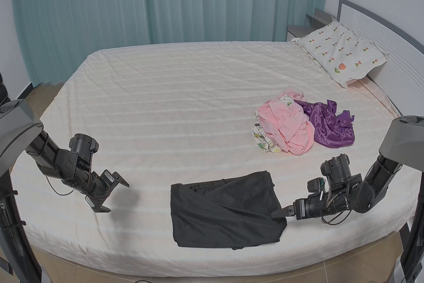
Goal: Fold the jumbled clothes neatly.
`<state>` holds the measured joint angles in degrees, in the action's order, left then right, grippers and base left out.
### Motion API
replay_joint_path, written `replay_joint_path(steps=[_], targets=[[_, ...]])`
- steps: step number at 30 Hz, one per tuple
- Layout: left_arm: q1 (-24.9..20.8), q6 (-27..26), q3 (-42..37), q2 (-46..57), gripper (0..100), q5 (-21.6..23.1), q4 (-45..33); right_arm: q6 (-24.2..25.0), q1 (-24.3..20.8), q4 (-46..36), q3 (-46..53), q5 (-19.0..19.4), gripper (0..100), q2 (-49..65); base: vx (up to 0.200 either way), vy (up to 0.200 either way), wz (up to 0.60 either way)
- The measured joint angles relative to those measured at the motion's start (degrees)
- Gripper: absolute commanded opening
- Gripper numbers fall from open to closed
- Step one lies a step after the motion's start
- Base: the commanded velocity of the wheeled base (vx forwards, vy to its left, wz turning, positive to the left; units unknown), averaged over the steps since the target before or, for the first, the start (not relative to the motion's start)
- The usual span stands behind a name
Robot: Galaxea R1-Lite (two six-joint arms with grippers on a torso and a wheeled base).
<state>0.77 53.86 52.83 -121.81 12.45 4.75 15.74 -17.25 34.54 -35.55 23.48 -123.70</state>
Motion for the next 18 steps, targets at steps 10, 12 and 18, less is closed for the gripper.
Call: replay_joint_path(steps=[10,12,18], targets=[[-4.1,0.4,-0.9,0.9,100,-2.3,0.1,13.3,0.4,7.2,-8.5,-1.2,100,-4.8,0.0,0.0,0.0],[-6.7,0.5,-1.5,1.6,100,-2.4,0.2,14.3,0.5,8.5,-8.8,-1.3,100,-5.7,0.0,0.0,0.0],[-11.3,1.7,-2.8,2.8,100,-2.3,1.7,15.2,0.6,9.8,-8.9,-1.3,100,-7.3,0.0,-0.067,0.0]])
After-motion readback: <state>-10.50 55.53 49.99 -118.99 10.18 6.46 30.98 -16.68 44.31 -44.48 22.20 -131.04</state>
